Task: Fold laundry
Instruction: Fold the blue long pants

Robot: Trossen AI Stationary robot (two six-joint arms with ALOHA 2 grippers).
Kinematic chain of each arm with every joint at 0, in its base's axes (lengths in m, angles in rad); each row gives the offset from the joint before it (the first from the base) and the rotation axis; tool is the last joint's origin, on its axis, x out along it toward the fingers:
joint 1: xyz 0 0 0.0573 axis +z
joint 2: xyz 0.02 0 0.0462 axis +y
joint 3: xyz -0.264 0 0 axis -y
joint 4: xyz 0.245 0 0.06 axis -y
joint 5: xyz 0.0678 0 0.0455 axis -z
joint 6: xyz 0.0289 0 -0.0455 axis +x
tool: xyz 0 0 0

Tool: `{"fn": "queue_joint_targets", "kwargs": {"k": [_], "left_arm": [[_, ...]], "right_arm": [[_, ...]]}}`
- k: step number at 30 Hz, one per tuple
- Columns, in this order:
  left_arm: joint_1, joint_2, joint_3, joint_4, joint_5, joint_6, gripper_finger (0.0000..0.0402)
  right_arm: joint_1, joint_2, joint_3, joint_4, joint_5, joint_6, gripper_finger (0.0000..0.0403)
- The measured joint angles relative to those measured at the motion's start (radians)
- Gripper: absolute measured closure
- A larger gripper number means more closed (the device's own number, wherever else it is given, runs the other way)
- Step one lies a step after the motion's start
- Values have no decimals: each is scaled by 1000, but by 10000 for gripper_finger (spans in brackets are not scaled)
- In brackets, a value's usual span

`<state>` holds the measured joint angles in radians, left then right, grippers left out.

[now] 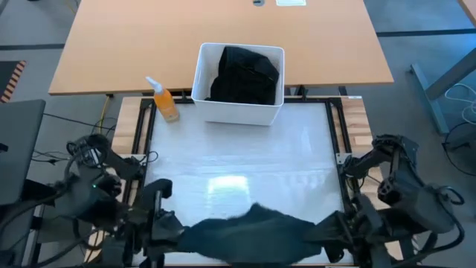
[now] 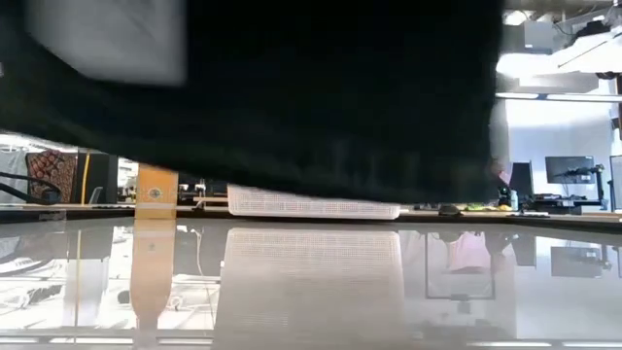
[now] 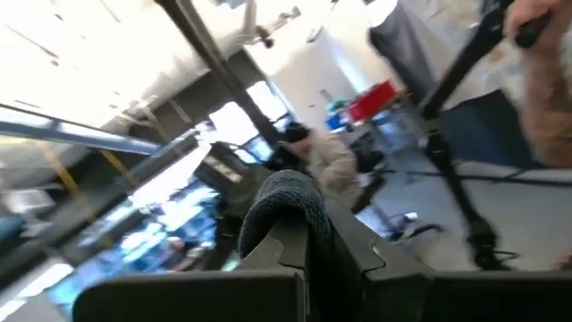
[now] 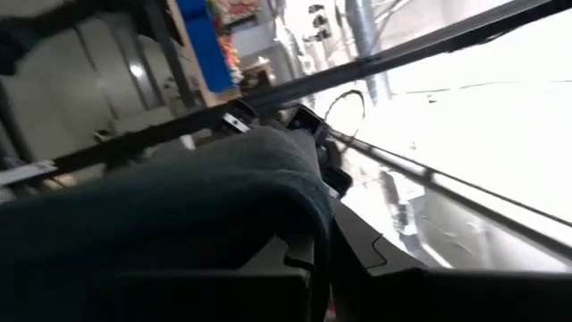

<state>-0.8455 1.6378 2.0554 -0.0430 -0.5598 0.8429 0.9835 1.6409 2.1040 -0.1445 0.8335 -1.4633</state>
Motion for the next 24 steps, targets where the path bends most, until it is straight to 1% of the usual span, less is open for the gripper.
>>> {"fn": "queue_joint_targets", "kwargs": {"k": [3,5,7,10,12,13,14,16,19,22,24], "left_arm": [[21,34,87,-32,-71,51,401],[72,30,110,-92,-94,33,401],[154,10,110,-198,-99,-64,401],[322,-25,75,-449,-93,-291,401],[452,-52,-16,-552,-52,-442,401],[512,-68,-85,-561,-34,-501,401],[566,-87,-169,-549,-25,-541,401],[661,-124,-363,-469,-20,-596,401],[763,-185,-641,-296,-5,-640,401],[817,-248,-863,-97,-8,-670,401],[835,-277,-967,10,-11,-673,401]], "right_arm": [[-17,-31,0,-12,15,8,371],[-62,-76,0,-125,17,111,371],[-134,-131,2,-327,-2,301,371],[-304,-202,-2,-698,-101,680,371],[-434,-251,-69,-843,-166,868,371],[-496,-281,-130,-874,-183,922,371],[-553,-315,-210,-878,-200,962,371],[-665,-396,-403,-821,-260,991,371],[-813,-529,-731,-620,-336,976,371],[-917,-639,-1017,-353,-369,872,371],[-954,-686,-1158,-225,-379,762,371]]}}
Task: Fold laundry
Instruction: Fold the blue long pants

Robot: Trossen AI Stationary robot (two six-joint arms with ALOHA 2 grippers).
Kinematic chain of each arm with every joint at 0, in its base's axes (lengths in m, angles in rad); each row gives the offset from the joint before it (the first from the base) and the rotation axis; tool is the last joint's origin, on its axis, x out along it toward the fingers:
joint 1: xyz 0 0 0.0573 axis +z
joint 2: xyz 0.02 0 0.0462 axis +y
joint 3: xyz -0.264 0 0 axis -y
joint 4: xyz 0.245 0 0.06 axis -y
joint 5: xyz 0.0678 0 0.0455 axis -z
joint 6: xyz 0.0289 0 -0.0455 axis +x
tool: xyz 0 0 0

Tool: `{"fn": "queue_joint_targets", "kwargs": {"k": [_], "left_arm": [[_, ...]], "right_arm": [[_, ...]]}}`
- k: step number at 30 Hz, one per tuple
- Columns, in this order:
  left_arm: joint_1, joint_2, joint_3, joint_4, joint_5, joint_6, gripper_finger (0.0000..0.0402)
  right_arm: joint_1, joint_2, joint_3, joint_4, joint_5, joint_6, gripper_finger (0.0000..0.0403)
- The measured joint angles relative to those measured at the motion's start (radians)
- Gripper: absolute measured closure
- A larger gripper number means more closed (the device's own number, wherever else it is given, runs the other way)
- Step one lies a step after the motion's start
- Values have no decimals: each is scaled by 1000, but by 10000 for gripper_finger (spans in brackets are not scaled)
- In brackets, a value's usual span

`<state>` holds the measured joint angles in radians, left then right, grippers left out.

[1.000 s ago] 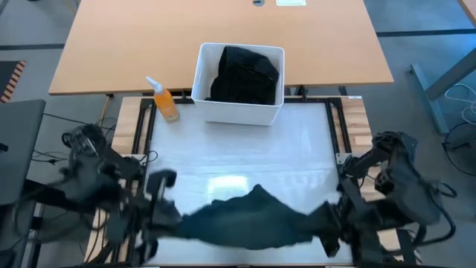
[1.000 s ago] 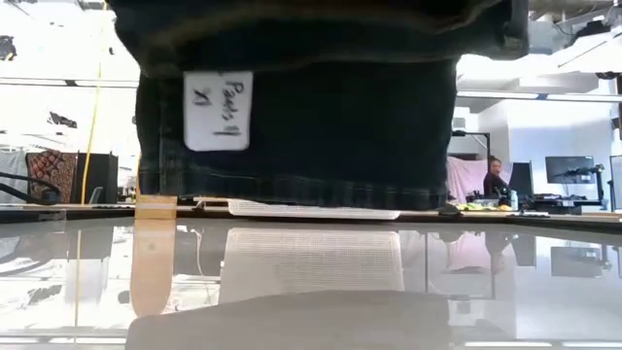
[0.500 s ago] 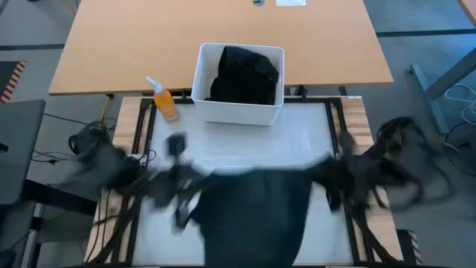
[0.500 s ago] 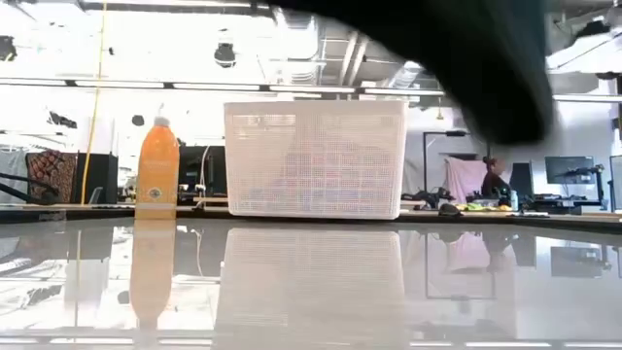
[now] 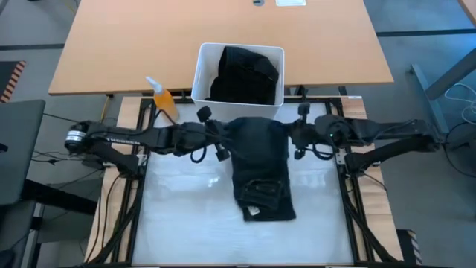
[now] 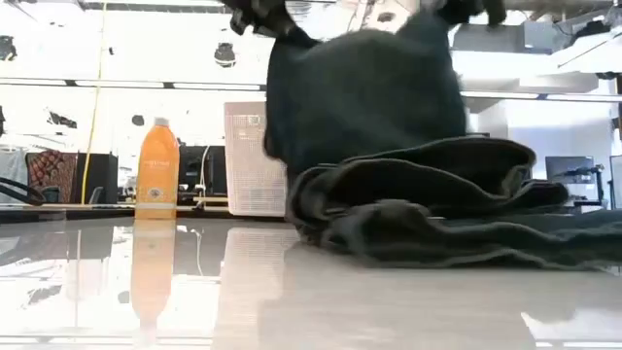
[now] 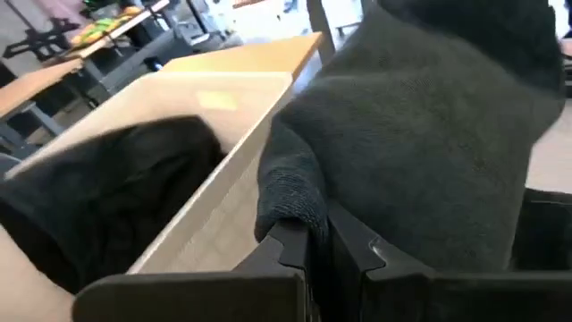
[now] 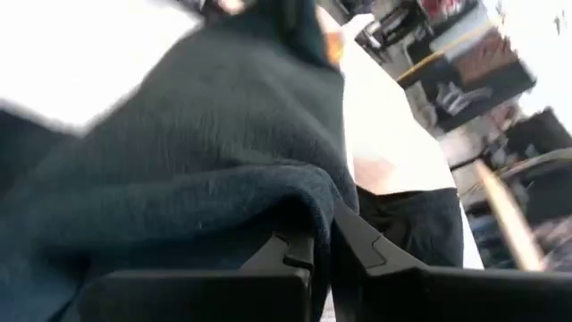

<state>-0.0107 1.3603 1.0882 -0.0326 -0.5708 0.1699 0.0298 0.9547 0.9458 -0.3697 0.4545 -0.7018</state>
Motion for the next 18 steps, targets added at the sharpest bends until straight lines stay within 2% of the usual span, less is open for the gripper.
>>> {"fn": "queue_joint_targets", "kwargs": {"k": [2,5,12,18], "left_arm": [[6,-20,-73,67,3,-5,401],[6,-38,-129,128,11,-46,401],[-73,-34,-163,211,118,-104,401],[-110,-34,-171,330,121,-130,401]], "right_arm": [[-25,-24,-102,83,-5,-100,371],[-38,-52,-179,117,-9,-153,371],[9,-137,-188,75,-5,-162,365],[20,-188,-169,128,69,-120,338]]}}
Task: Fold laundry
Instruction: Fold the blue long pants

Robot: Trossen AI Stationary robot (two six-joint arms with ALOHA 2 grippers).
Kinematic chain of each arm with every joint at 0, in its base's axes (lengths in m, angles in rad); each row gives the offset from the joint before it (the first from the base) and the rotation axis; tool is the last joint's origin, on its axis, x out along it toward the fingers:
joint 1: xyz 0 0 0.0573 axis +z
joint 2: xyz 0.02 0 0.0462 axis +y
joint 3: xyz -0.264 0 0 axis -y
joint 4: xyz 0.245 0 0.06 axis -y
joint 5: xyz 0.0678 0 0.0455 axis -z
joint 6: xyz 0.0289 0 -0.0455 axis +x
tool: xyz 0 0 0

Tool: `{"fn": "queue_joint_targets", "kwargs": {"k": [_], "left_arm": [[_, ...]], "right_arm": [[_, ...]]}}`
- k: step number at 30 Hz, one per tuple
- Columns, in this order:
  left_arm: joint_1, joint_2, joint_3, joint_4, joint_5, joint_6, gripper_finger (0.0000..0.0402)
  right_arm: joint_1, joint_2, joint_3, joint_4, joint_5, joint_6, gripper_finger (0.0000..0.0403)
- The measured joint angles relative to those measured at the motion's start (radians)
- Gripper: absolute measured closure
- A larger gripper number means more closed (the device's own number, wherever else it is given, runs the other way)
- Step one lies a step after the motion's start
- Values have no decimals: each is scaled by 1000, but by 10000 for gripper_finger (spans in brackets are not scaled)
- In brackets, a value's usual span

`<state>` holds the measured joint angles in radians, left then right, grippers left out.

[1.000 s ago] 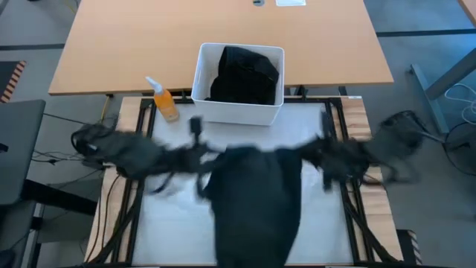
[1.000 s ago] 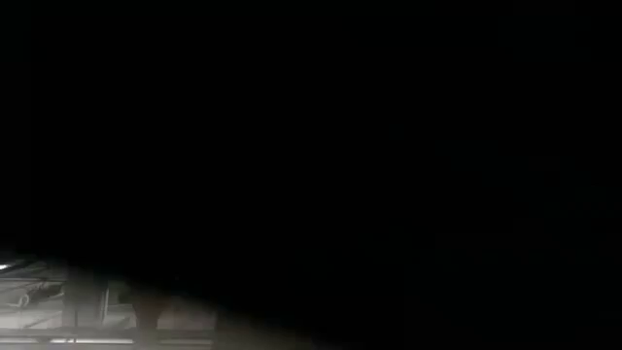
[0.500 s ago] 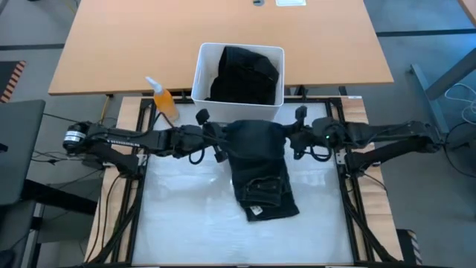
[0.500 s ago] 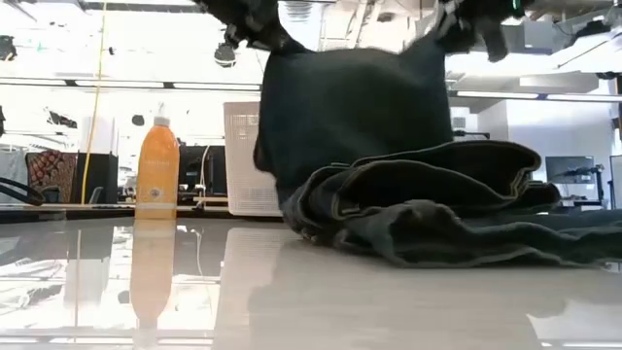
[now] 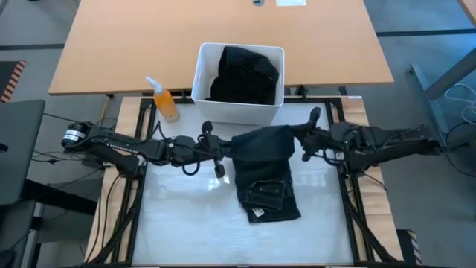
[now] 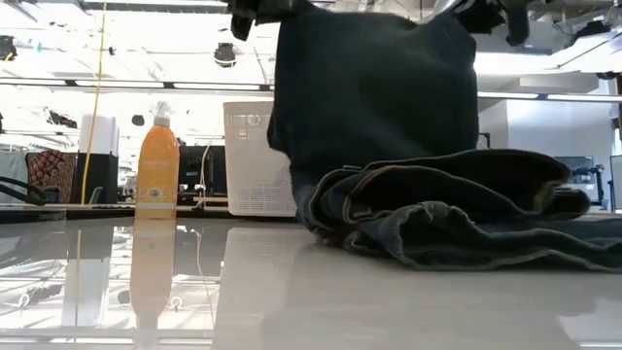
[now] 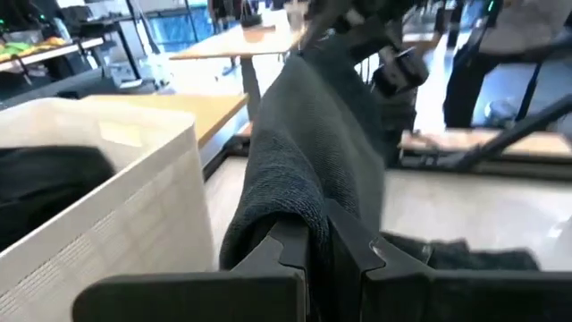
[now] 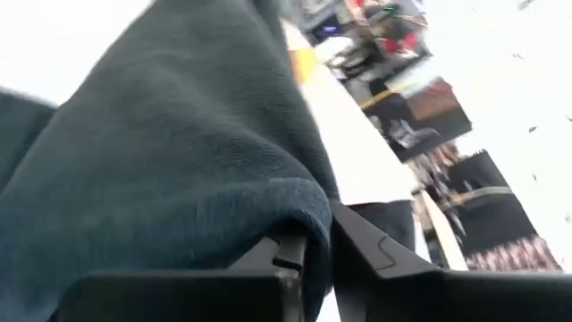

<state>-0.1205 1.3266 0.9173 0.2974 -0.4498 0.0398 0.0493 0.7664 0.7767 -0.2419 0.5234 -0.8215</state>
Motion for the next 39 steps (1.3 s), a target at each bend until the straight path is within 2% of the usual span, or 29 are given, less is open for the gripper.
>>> {"fn": "queue_joint_targets", "kwargs": {"k": [6,9,13,15,17,21,23,25,27,31,32,34,39], "left_arm": [[-2,0,-22,33,-27,-47,401],[-2,1,-48,74,-30,-67,401],[-2,1,-84,141,-45,-81,401],[-2,2,-95,176,-60,-79,401],[2,2,-100,200,-77,-74,401],[13,2,-101,217,-87,-71,401],[17,2,-101,232,-89,-59,401],[17,2,-101,235,-91,-41,401],[16,2,-101,235,-103,-37,401],[17,2,-101,236,-113,-24,401],[17,2,-101,238,-114,-25,401],[17,2,-101,243,-115,-26,401],[14,2,-101,261,-113,-26,401]], "right_arm": [[6,-39,0,-85,34,122,285],[23,-71,0,-149,106,199,254],[50,-115,20,-247,140,382,214],[74,-121,53,-307,137,526,198],[109,-121,90,-336,64,696,188],[205,-98,70,-265,-287,944,186],[290,-43,-11,-179,-330,1033,195],[374,32,-117,-69,-264,1081,212],[443,125,-205,91,-135,1107,243],[553,234,-289,322,98,1145,362],[562,268,-306,347,153,1160,380],[567,351,-319,392,235,1222,383],[509,576,-318,537,301,1316,385]]}}
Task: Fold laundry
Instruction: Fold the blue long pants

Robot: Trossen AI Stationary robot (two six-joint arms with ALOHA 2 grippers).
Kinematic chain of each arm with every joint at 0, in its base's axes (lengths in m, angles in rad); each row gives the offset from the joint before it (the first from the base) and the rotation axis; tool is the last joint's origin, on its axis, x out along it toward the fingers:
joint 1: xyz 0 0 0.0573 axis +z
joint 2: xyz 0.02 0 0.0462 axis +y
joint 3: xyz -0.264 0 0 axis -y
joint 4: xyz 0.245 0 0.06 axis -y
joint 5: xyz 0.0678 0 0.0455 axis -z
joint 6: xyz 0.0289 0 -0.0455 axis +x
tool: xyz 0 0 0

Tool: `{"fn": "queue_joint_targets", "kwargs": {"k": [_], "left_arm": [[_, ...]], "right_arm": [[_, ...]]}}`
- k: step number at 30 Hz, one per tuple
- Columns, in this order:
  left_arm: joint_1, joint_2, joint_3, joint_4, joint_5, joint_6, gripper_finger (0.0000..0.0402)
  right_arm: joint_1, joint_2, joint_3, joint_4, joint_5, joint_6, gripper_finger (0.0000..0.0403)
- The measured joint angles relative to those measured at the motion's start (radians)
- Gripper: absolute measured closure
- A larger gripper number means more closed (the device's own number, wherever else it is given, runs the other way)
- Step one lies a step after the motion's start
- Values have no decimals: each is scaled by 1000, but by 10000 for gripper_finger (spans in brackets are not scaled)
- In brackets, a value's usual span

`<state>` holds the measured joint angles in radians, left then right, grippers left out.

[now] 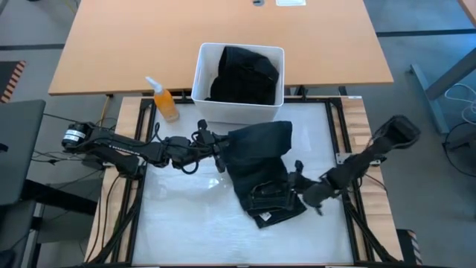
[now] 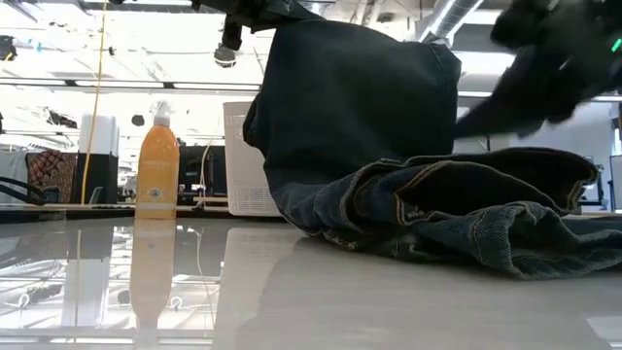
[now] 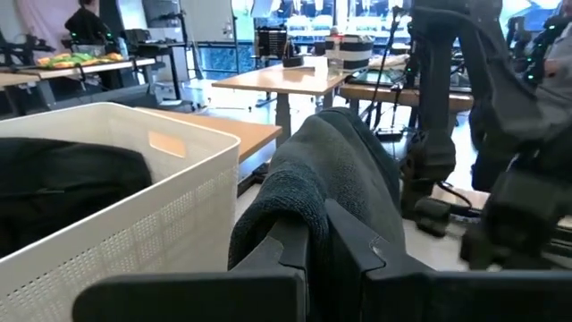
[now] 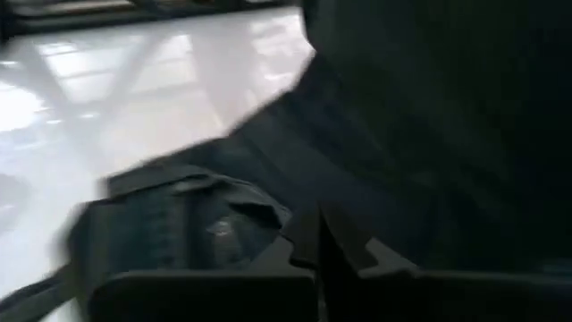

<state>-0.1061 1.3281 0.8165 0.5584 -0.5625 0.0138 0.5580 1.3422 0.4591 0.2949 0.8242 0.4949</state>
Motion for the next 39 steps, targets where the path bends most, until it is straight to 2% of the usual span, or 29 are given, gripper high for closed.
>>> {"fn": "queue_joint_targets", "kwargs": {"k": [6,13,18,22,27,30,33,36,39], "left_arm": [[-36,0,0,17,8,17,401],[-91,0,0,21,5,53,401],[-103,41,0,33,-2,45,401],[-104,111,2,89,0,45,401],[-106,179,2,166,8,46,401],[-119,199,2,207,7,47,401],[-146,236,2,267,14,39,401],[-176,295,2,361,27,13,401],[-208,364,4,433,28,-17,401]], "right_arm": [[-132,179,21,163,146,-53,389],[-352,284,23,219,135,-33,388],[-400,287,25,280,42,-157,388],[-333,166,30,194,-55,-206,388],[-183,0,30,45,-105,-161,388],[-95,-15,30,13,-161,-101,388],[-22,3,30,-29,-171,-22,388],[54,-23,30,-129,-171,63,388],[126,-107,53,-304,-172,165,388]]}}
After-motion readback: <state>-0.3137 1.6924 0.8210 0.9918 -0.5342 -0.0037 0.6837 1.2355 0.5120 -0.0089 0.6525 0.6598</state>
